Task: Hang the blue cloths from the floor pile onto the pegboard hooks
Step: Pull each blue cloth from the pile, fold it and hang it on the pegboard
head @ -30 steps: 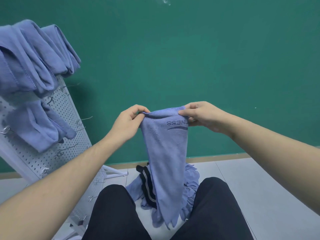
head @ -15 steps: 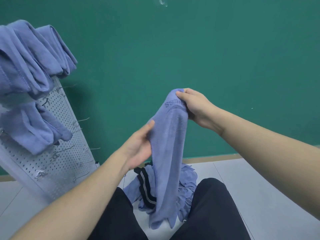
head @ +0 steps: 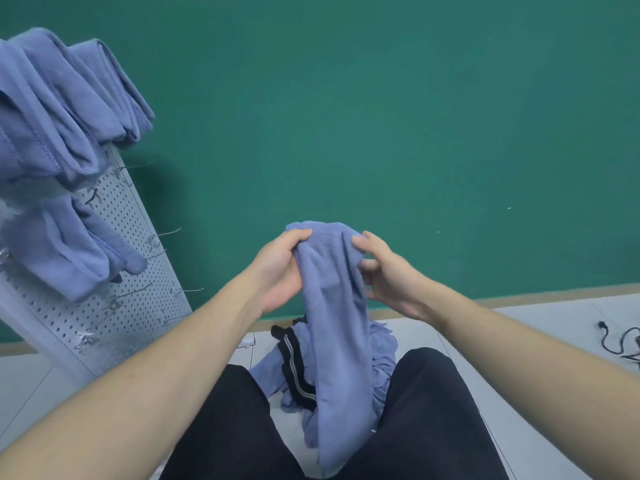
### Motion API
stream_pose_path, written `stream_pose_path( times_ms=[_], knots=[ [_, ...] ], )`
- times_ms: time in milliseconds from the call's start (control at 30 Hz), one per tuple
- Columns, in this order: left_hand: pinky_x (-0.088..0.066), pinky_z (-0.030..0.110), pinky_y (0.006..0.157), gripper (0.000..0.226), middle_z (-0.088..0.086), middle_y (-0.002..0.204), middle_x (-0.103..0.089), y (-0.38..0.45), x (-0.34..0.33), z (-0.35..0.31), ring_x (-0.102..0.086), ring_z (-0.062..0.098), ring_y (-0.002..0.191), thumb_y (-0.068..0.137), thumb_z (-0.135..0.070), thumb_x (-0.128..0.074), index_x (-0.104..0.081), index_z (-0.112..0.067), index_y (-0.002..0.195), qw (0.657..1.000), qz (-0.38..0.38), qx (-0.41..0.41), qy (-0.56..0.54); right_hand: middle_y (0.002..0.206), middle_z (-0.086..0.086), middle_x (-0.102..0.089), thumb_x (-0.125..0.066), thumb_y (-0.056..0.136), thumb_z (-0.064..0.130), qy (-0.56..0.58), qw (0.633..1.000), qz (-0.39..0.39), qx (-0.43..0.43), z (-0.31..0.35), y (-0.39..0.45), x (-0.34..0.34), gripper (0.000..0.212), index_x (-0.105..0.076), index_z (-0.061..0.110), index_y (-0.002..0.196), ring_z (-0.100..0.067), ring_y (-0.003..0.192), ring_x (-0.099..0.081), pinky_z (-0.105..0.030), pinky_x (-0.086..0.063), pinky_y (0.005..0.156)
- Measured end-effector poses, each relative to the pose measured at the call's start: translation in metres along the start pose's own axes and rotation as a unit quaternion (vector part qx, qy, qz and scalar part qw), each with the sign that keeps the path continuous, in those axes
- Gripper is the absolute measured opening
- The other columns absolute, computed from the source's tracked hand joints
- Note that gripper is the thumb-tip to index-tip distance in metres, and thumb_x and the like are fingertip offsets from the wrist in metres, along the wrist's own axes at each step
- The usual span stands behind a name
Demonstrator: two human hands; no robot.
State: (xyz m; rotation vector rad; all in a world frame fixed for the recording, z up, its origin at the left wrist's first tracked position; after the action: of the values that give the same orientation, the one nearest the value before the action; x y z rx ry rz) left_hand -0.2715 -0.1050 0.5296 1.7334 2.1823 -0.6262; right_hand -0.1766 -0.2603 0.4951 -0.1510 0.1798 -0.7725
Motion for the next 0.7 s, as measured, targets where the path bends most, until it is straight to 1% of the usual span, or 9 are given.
stream_pose_path(
  times_ms=[67, 133, 200, 300, 367, 433, 500, 600, 700],
  knots=[
    [-0.053, 0.037, 0.088, 0.038, 0.018, 0.121, -0.070, 0.003, 0.008, -0.001, -0.070, 0.024, 0.107, 0.106, -0.020, -0.040, -0.056, 0.002, 0.132, 0.999, -0.034, -0.003, 0.004, 0.096, 0.005, -0.071, -0.072, 0.077, 0.048, 0.003, 0.999, -0.024, 0.032, -0.005, -0.003, -0.001, 0.081, -0.027, 0.050, 0.145, -0.017, 0.092, -0.065, -0.039, -0.051, 0.093],
    [-0.058, 0.035, 0.081, 0.040, 0.017, 0.126, -0.068, 0.006, 0.016, -0.001, -0.069, 0.024, 0.111, 0.106, -0.022, -0.043, -0.051, -0.002, 0.140, 0.998, -0.063, -0.007, -0.009, 0.095, 0.011, -0.073, -0.078, 0.082, 0.037, -0.039, 0.998, -0.034, 0.044, -0.006, -0.007, -0.002, 0.084, -0.024, 0.049, 0.146, -0.015, 0.096, -0.068, -0.043, -0.051, 0.099],
    [-0.060, 0.035, 0.076, 0.041, 0.015, 0.127, -0.068, 0.006, 0.021, -0.001, -0.069, 0.024, 0.112, 0.107, -0.024, -0.043, -0.047, -0.005, 0.143, 0.997, -0.072, -0.006, -0.026, 0.108, 0.005, -0.073, -0.081, 0.080, 0.038, -0.062, 0.998, -0.014, 0.009, -0.009, -0.013, -0.005, 0.080, -0.036, 0.031, 0.145, -0.019, 0.104, -0.071, -0.048, -0.051, 0.103],
    [-0.060, 0.037, 0.078, 0.037, 0.014, 0.127, -0.068, 0.005, 0.021, 0.000, -0.069, 0.024, 0.113, 0.107, -0.025, -0.044, -0.049, -0.007, 0.139, 0.997, -0.061, -0.010, -0.040, 0.117, -0.002, -0.074, -0.074, 0.090, 0.033, -0.114, 0.992, 0.051, -0.026, -0.022, -0.016, -0.010, 0.042, -0.064, 0.015, 0.127, -0.021, 0.110, -0.070, -0.046, -0.051, 0.105],
    [-0.060, 0.035, 0.079, 0.027, 0.012, 0.121, -0.071, 0.005, 0.022, 0.001, -0.071, 0.020, 0.105, 0.107, -0.022, -0.045, -0.054, -0.010, 0.129, 0.996, -0.069, -0.036, -0.034, 0.111, -0.004, -0.076, -0.069, 0.094, 0.027, -0.099, 0.995, 0.008, 0.004, -0.026, -0.015, -0.011, 0.028, -0.070, 0.011, 0.117, -0.021, 0.106, -0.072, -0.046, -0.052, 0.103],
    [-0.060, 0.031, 0.074, 0.015, 0.009, 0.108, -0.073, 0.005, 0.026, 0.002, -0.074, 0.015, 0.089, 0.107, -0.022, -0.046, -0.056, -0.015, 0.115, 0.993, -0.100, -0.056, -0.010, 0.108, -0.005, -0.077, -0.069, 0.094, 0.024, -0.063, 0.996, -0.035, 0.047, -0.023, -0.013, -0.012, 0.023, -0.070, 0.012, 0.113, -0.019, 0.100, -0.072, -0.044, -0.055, 0.099],
    [-0.060, 0.030, 0.067, 0.020, 0.007, 0.100, -0.075, 0.001, 0.029, 0.006, -0.074, 0.016, 0.081, 0.105, -0.035, -0.048, -0.058, -0.017, 0.107, 0.993, -0.113, -0.039, 0.011, 0.108, -0.002, -0.077, -0.071, 0.092, 0.024, -0.027, 0.996, -0.057, 0.066, -0.016, -0.012, -0.015, 0.023, -0.069, 0.015, 0.114, -0.017, 0.102, -0.072, -0.040, -0.056, 0.093],
    [-0.055, 0.037, 0.080, 0.047, 0.010, 0.111, -0.075, -0.005, 0.030, 0.018, -0.073, 0.022, 0.097, 0.099, -0.055, -0.046, -0.065, -0.014, 0.114, 0.997, -0.074, 0.020, 0.026, 0.106, 0.001, -0.077, -0.074, 0.090, 0.026, -0.004, 0.996, -0.073, 0.048, -0.007, -0.007, -0.017, 0.025, -0.072, 0.016, 0.113, -0.017, 0.103, -0.073, -0.037, -0.057, 0.090],
    [-0.050, 0.040, 0.094, 0.045, 0.012, 0.122, -0.071, -0.011, 0.026, 0.039, -0.069, 0.023, 0.109, 0.101, -0.047, -0.048, -0.068, -0.012, 0.120, 0.999, -0.022, 0.039, 0.026, 0.101, -0.001, -0.078, -0.076, 0.088, 0.028, -0.010, 0.996, -0.089, 0.015, -0.003, -0.004, -0.019, 0.024, -0.074, 0.014, 0.107, -0.018, 0.099, -0.074, -0.035, -0.058, 0.086]
  ],
)
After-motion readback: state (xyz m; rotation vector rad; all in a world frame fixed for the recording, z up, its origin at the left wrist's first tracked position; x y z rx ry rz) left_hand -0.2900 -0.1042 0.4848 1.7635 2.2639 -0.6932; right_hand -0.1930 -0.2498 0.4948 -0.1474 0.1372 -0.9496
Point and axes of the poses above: each hand's wrist, its own y-axis towards the middle knuckle, its own x-axis out of the back of the hand, z = x × y, the point moved 2 cm from there along y, towards the middle knuckle
